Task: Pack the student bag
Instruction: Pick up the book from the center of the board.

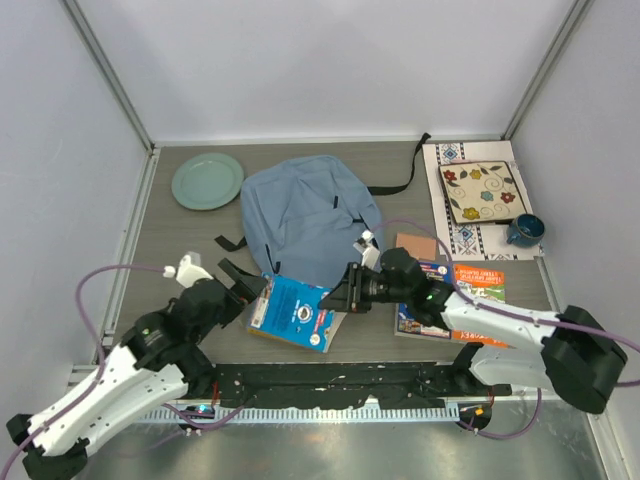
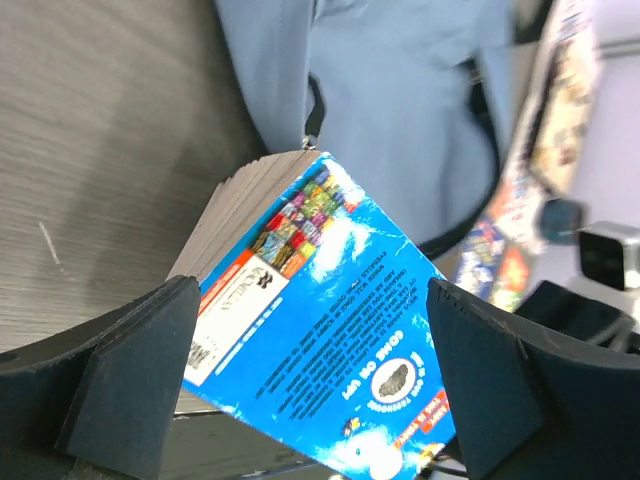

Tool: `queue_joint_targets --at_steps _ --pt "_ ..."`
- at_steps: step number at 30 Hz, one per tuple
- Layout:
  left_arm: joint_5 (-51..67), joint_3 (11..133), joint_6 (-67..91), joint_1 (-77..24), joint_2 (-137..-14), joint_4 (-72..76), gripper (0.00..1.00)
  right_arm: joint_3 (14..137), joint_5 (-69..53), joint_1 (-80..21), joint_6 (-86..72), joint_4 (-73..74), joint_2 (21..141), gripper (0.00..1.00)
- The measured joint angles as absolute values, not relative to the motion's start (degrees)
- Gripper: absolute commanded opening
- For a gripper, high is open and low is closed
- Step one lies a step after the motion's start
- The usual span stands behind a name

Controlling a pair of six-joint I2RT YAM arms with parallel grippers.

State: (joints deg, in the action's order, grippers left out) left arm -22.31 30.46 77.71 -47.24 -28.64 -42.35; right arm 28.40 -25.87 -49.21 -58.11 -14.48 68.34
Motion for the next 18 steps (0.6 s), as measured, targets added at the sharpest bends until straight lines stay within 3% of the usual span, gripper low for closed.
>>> queue_joint_targets --at_steps 9,18 --pt "-25.65 39.29 75.50 -47.24 -23.94 -45.34 1.00 35.48 -27.05 -38.13 -57.76 -7.64 56.84 0.01" --pt "-17.19 30.22 74.24 -47.27 -36.16 -19.27 1.00 37.80 -25.98 -36.14 -59.31 -11.22 56.14 0.01"
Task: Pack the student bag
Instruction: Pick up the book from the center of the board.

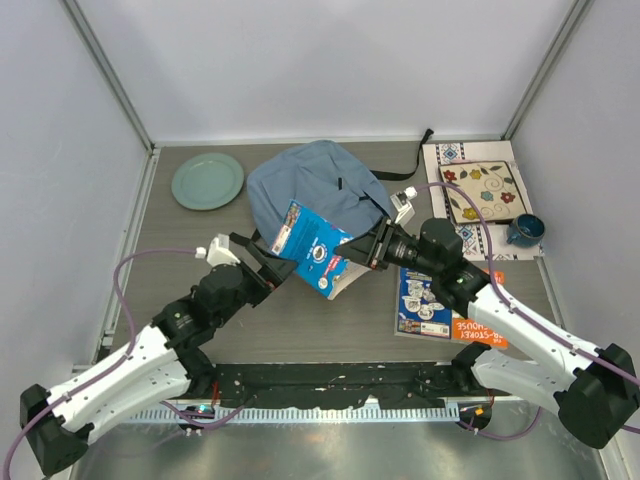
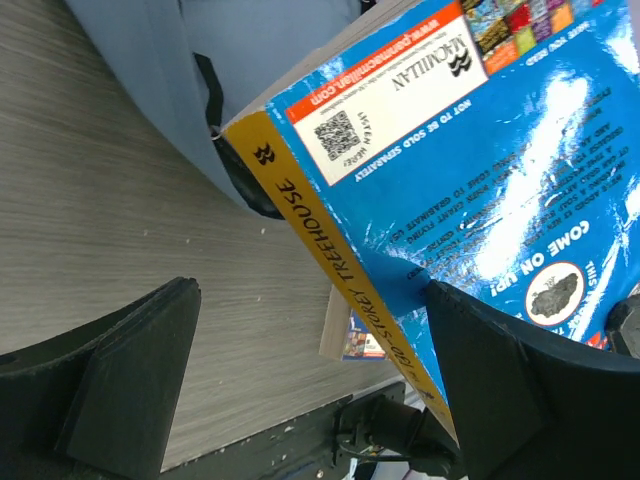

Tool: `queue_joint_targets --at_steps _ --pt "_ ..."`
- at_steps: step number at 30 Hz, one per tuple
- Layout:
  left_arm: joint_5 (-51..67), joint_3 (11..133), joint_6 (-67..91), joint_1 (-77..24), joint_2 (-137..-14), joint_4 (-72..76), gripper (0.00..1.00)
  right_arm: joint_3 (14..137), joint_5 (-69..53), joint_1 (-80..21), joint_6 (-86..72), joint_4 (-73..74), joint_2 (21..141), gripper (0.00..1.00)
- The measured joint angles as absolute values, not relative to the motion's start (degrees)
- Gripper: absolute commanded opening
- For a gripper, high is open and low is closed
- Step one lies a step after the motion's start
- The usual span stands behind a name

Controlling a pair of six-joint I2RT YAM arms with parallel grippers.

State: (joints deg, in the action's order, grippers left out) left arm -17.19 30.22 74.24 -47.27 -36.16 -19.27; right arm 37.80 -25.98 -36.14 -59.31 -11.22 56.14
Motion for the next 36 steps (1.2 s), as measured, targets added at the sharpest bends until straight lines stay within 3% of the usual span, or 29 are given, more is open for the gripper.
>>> queue_joint_targets --at_steps 10,12,13,15,16,18,19,20,21,23,24,31,36 --pt "-21.30 26.65 70.89 -47.27 -38.96 3.05 1.00 37.41 -28.21 -35.81 -62.35 -12.95 56.05 0.01" --pt "-22.11 25.80 70.17 -47.27 -39.09 5.91 0.95 36.69 -28.29 -35.77 -63.59 -14.85 55.96 0.01" --pt "-22.37 25.54 70.00 -47.27 -39.18 6.81 0.85 36.36 -28.45 -35.77 -64.03 -15.59 55.96 0.01" --pt "-22.87 25.23 69.63 -47.27 -39.48 8.43 0.73 35.64 -28.71 -35.75 -65.06 -16.84 56.01 0.01" --pt "-23.11 25.08 69.14 -47.24 -39.53 8.95 0.55 35.55 -28.77 -35.73 -65.30 -16.99 56.10 0.01" --pt "-23.83 24.99 68.34 -47.24 -39.53 9.91 0.37 35.55 -29.34 -35.59 -65.63 -17.91 56.93 0.01" --pt "-24.12 24.99 68.12 -47.24 -39.53 10.61 0.11 35.55 -29.47 -35.48 -65.78 -18.00 57.49 0.01" --pt "-24.38 25.04 68.10 -47.24 -39.48 11.25 0.00 35.55 -29.47 -35.38 -65.93 -17.85 58.08 0.04" --pt "-24.36 25.06 69.23 -47.24 -39.46 12.69 0.00 35.55 -29.74 -35.31 -65.45 -17.17 58.83 0.29" --pt "-24.40 25.80 67.99 -47.27 -39.31 13.58 0.00 35.44 -29.26 -35.20 -65.19 -15.42 60.07 0.60" --pt "-24.53 26.02 67.44 -47.27 -39.20 13.54 0.00 35.55 -29.19 -35.16 -64.27 -13.80 60.42 0.83" --pt "-26.98 26.06 63.68 -47.40 -37.12 8.05 0.00 35.79 -18.72 -35.05 -60.27 2.00 55.31 0.85" --pt "-29.50 26.13 61.78 -47.37 -34.96 6.59 0.00 27.55 -18.85 -34.76 -65.14 -3.75 47.94 0.85"
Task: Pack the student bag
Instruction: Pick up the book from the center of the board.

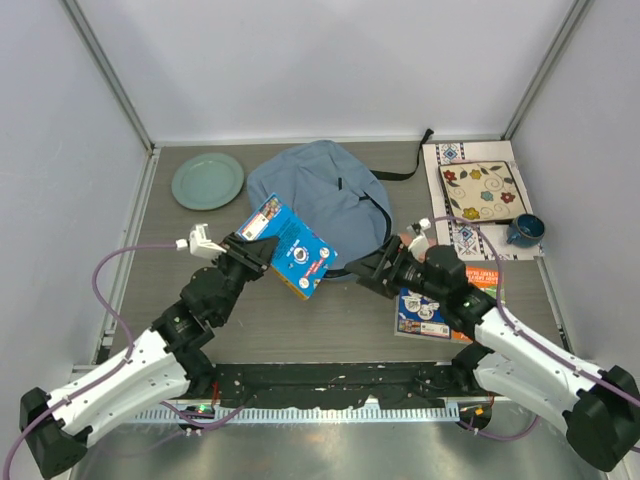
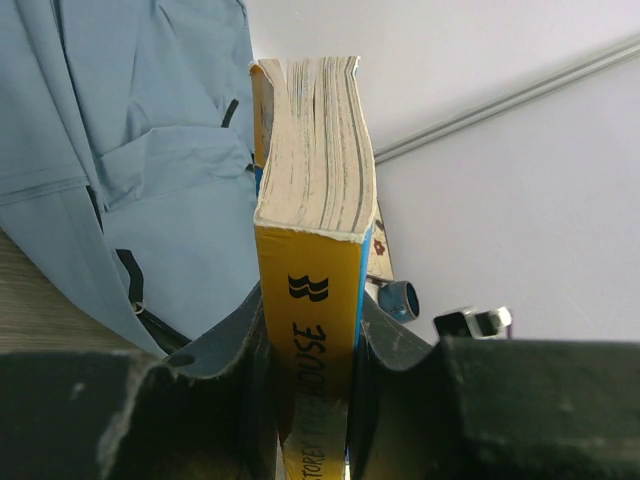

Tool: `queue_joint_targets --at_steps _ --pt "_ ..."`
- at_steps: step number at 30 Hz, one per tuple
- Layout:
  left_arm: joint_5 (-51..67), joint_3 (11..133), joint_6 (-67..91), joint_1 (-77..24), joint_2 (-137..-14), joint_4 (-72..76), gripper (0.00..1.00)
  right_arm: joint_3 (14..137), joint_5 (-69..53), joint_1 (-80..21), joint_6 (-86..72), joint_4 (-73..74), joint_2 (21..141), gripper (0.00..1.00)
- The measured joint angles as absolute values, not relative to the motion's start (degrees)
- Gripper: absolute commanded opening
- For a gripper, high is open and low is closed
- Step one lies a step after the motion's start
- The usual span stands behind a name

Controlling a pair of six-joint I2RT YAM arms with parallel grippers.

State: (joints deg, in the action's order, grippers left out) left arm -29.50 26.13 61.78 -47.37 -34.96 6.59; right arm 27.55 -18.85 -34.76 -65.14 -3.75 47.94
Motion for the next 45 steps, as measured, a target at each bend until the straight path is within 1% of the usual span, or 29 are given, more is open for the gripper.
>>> queue_joint_targets --at_steps 3,5,10,20,25,31,36,39,40,42,43,45 --pt "-29.76 26.30 61.21 -47.40 -36.62 7.33 0.00 21.80 -20.88 -34.89 -70.74 -10.63 48.88 0.86" --pt "-29.58 26.37 61.30 -47.40 -38.83 8.51 0.00 20.40 -21.47 -35.18 -73.49 -13.04 50.41 0.86" --pt "-28.73 26.37 62.61 -47.40 -44.25 12.43 0.00 20.47 -21.98 -35.73 -79.02 -22.96 53.82 0.86" --pt "-28.47 28.14 65.91 -47.40 -50.59 20.58 0.00 20.99 -21.96 -36.95 -84.40 -29.39 60.12 0.86" --pt "-28.42 28.18 68.25 -47.40 -52.23 24.25 0.00 20.99 -21.37 -37.08 -85.97 -35.73 63.24 0.86" --pt "-27.81 28.18 71.20 -47.40 -53.63 27.66 0.00 21.02 -20.58 -37.08 -89.01 -48.40 71.48 0.86" --pt "-27.24 28.05 72.84 -47.35 -53.63 29.23 0.00 20.99 -18.83 -37.08 -90.45 -57.67 74.63 0.85" --pt "-26.83 27.51 73.71 -47.35 -53.63 30.37 0.00 21.02 -17.78 -37.08 -90.39 -61.82 74.63 0.74" --pt "-26.83 27.14 74.15 -47.35 -53.63 30.70 0.00 21.02 -17.47 -37.06 -90.39 -62.94 74.63 0.63" --pt "-26.81 26.37 74.89 -47.33 -53.60 31.20 0.00 21.02 -17.12 -37.06 -90.17 -64.60 74.63 0.48" --pt "-26.98 25.96 75.22 -47.33 -53.54 31.42 0.00 20.99 -16.97 -37.01 -90.17 -65.32 74.63 0.33" --pt "-26.98 25.30 76.38 -47.31 -53.17 32.21 0.00 20.86 -16.95 -36.88 -89.76 -65.98 74.65 0.15"
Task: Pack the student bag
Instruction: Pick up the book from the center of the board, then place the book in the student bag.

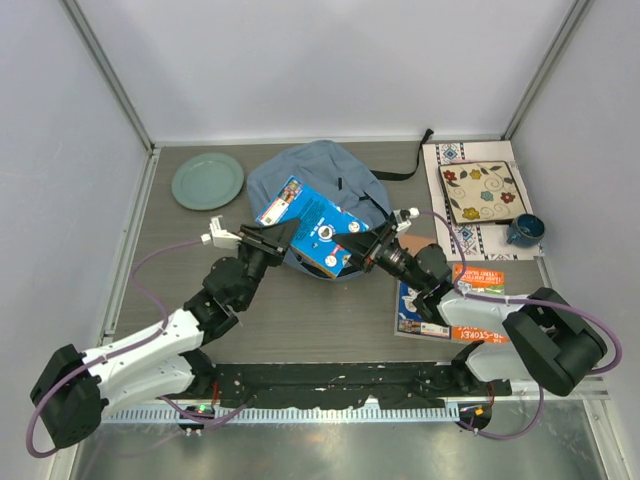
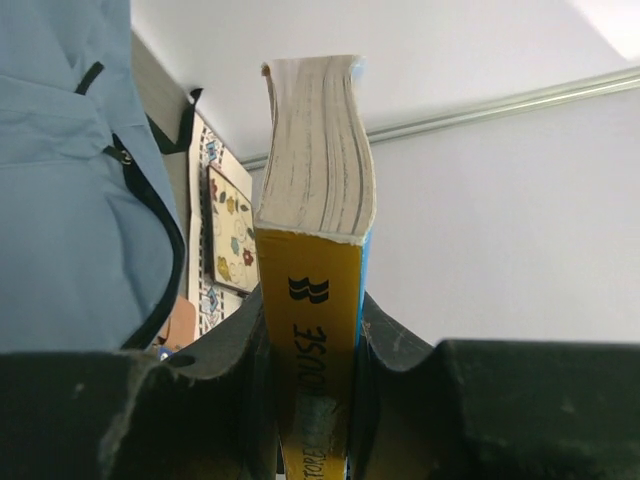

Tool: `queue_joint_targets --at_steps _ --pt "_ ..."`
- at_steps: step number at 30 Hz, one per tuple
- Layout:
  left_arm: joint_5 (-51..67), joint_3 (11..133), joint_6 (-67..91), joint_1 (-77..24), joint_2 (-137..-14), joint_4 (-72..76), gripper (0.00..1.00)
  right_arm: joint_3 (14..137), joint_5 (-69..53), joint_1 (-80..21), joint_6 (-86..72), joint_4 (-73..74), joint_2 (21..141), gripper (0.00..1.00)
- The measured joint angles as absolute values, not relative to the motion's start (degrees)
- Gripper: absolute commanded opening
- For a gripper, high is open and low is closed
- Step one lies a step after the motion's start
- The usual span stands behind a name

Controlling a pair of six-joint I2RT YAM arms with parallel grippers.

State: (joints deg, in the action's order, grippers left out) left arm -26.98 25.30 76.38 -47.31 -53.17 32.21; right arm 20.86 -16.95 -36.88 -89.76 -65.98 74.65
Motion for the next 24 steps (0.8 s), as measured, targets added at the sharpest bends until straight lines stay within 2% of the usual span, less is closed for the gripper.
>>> queue_joint_targets --at_steps 1,3,4,5,8,11,13,18,21,24 --pt "-26.94 25.15 76.95 -47.31 -52.80 32.67 0.00 20.62 -16.88 -36.84 -89.80 -66.04 74.65 0.02" --pt "-26.96 25.02 77.23 -47.33 -51.81 32.58 0.01 20.45 -16.97 -36.86 -89.80 -66.46 74.65 0.01" --pt "-26.96 24.99 77.23 -47.35 -51.57 32.18 0.08 20.38 -17.21 -36.84 -89.71 -66.74 74.65 0.01" --pt "-26.94 24.97 77.30 -47.35 -51.35 31.70 0.35 20.34 -17.28 -36.84 -89.52 -66.83 74.65 0.01" --pt "-26.30 25.15 76.53 -47.37 -50.70 28.93 0.79 19.59 -17.80 -36.21 -88.82 -66.13 73.95 0.01" --pt "-25.28 27.51 73.54 -47.35 -49.95 20.82 0.94 17.76 -17.61 -33.61 -86.50 -59.88 69.10 0.01" --pt "-24.60 30.65 70.54 -47.35 -49.95 14.50 0.99 17.08 -16.25 -31.35 -82.76 -50.09 62.06 0.01" --pt "-21.56 38.68 58.33 -47.35 -52.21 1.74 0.99 22.35 -4.84 -29.32 -68.12 -17.80 41.17 0.01" --pt "-17.61 47.11 48.69 -47.37 -60.29 -4.43 1.00 29.21 4.91 -29.12 -59.48 -1.45 33.34 0.01" --pt "-13.08 55.81 40.10 -47.77 -70.17 -9.06 1.00 34.92 12.12 -28.99 -54.37 9.54 30.98 0.01"
